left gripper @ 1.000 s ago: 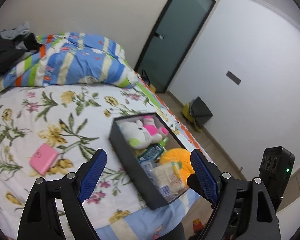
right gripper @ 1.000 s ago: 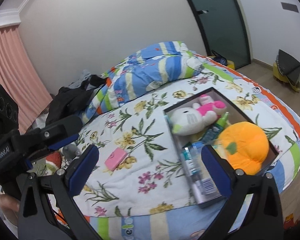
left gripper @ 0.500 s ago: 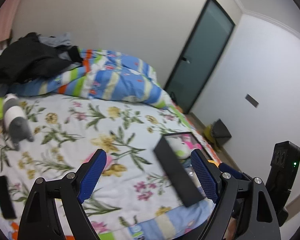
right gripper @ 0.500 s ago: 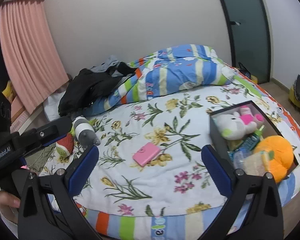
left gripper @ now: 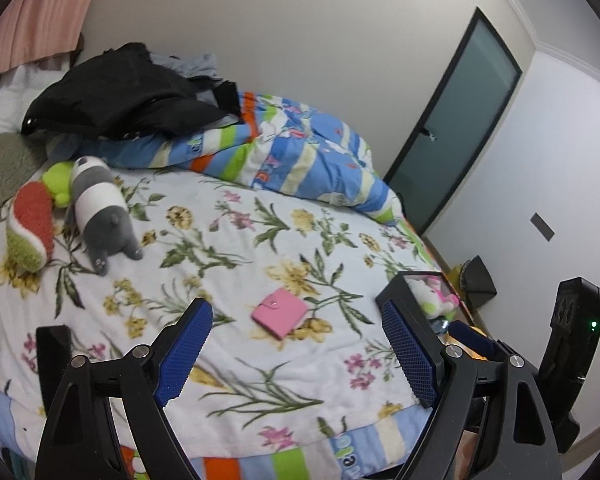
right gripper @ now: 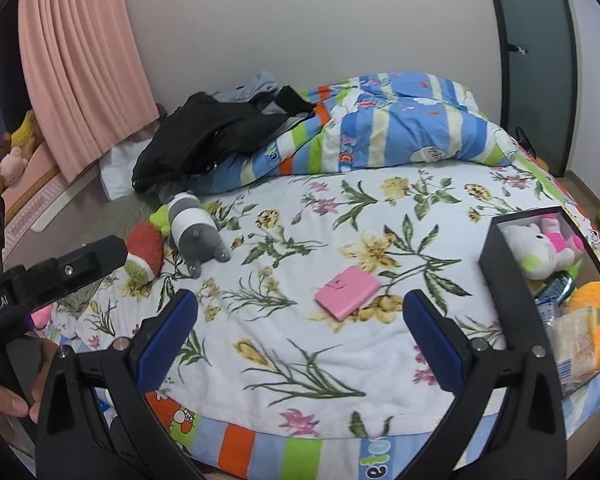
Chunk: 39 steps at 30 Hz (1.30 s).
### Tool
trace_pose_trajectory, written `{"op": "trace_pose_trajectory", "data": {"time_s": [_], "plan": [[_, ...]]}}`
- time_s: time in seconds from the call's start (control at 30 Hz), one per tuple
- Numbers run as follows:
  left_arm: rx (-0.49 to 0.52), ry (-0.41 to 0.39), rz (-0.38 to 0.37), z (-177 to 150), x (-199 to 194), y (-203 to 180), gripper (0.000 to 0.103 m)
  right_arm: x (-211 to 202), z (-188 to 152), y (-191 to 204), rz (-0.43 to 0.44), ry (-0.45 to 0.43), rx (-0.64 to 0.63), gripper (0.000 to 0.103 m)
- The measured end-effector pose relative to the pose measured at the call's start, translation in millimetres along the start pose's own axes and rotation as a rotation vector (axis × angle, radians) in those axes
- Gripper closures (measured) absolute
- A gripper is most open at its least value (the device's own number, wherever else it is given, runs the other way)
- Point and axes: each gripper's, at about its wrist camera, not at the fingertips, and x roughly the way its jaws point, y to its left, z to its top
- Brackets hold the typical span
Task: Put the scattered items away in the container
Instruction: 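Move the right tool back to the pink wallet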
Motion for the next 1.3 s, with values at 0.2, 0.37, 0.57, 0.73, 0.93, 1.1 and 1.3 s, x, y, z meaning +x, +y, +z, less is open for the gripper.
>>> {"op": "trace_pose_trajectory", "data": {"time_s": [0.2,0.37,0.57,0.73,0.93,1.1,1.3], "plan": [[-0.015,0.021,0.014,-2,7,20,0.016,21,-2,9,0.016,0.034,0.011,0.0],[-0.019,0.045,0.021,-4,21,25,0.016,36,-3,8,0.023,0.053,0.023,0.0],[-0.015,0.075,0.017,-6,43,23,0.016,53,-5,-6,0.024,0.079,0.051,0.0],[-0.006,0.099,0.011,-9,64,21,0.016,69,-8,-26,0.017,0.1,0.087,0.0],[-0.005,0.145,0.021,-19,92,22,0.016,88,-12,-50,0.014,0.125,0.138,0.0],[0.003,0.191,0.026,-28,118,19,0.016,106,-15,-64,0.024,0.152,0.167,0.0],[0.007,0.238,0.027,-34,150,18,0.016,133,-20,-82,0.031,0.194,0.213,0.0]]}}
